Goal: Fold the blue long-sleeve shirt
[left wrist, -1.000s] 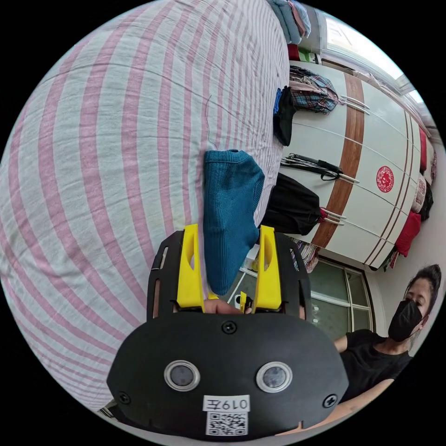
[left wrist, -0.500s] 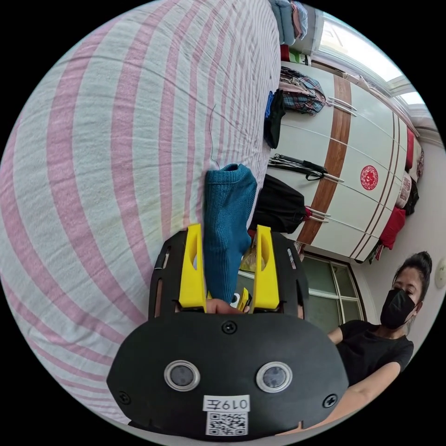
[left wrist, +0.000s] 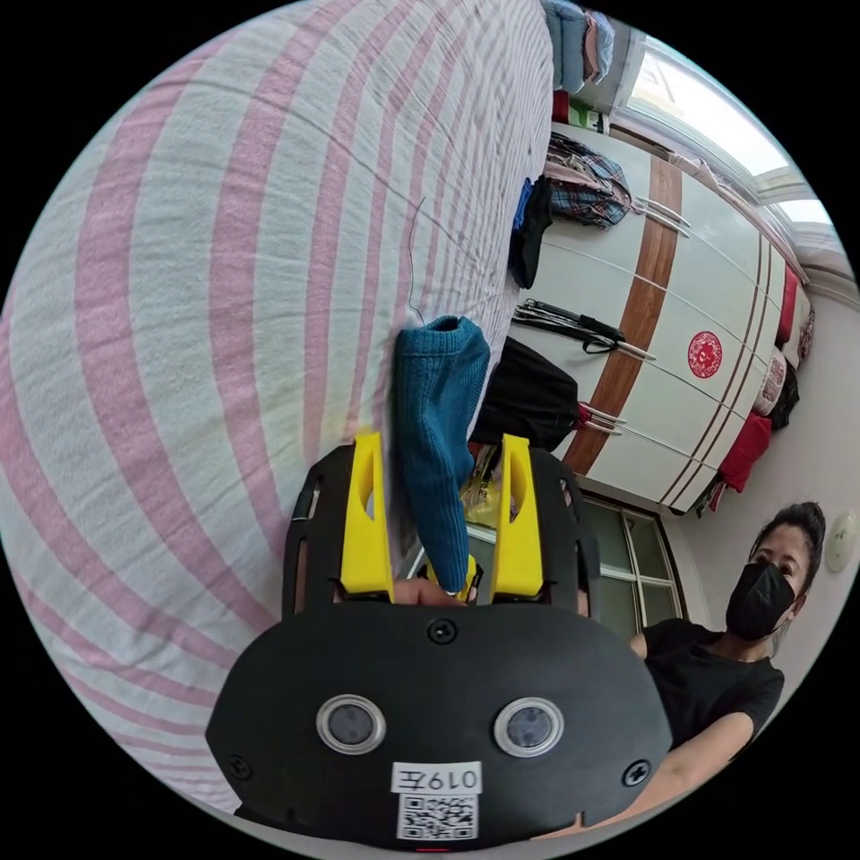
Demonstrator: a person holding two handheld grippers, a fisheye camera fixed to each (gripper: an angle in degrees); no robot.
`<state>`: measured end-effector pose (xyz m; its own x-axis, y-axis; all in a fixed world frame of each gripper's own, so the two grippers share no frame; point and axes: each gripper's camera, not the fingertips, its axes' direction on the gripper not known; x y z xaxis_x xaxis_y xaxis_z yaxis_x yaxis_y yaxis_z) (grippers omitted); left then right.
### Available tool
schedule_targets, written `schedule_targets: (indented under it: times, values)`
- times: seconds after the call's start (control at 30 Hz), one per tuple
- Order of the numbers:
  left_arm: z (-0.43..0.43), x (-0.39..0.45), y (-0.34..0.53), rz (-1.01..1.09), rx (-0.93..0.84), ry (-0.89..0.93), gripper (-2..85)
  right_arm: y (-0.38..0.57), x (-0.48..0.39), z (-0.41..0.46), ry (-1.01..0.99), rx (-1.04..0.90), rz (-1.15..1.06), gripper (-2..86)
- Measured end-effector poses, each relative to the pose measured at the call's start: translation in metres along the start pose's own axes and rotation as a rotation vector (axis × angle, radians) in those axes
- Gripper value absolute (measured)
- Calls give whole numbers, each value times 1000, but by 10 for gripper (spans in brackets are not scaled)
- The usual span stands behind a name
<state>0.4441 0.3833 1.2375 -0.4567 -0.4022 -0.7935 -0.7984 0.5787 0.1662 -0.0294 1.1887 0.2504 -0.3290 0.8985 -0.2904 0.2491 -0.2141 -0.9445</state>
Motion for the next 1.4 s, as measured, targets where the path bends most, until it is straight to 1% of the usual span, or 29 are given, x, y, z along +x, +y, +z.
schedule_targets:
  times: [0.07, 0.3, 0.4, 0.47, 0.57, 0.67, 0.77, 0.97, 1.1, 1.23, 1.4]
  values:
    - [4, 7, -5, -5, 0, -21, 170, -3, -8, 0, -5, 1, 6, 87]
    - [29, 21, -29, -40, -3, 30, 149, -13, -36, -7, -55, -4, 44, 86]
    - [37, 24, -37, -61, 14, 48, 111, -20, -49, -15, -48, -13, 54, 85]
    - [39, 25, -39, -77, 72, 79, 67, -26, -58, -21, -32, -22, 50, 85]
    - [44, 30, -40, -109, 100, 37, 49, -37, -76, -29, -22, -33, 50, 85]
    - [50, 42, -39, -87, 113, 2, 43, -49, -96, -36, -5, -43, 49, 84]
    - [56, 56, -35, -85, 132, 10, 40, -60, -124, -46, 16, -58, 32, 83]
    - [74, 80, -9, -140, 192, 160, 37, -91, -211, -75, 62, -142, -31, 81]
    - [85, 100, 19, -197, 252, 258, 36, -120, -292, -97, 100, -245, -99, 81]
    - [98, 141, 53, -218, 331, 337, 33, -155, -379, -117, 97, -347, -149, 81]
    - [126, 195, 91, -257, 486, 448, 30, -208, -474, -135, 71, -460, -146, 81]
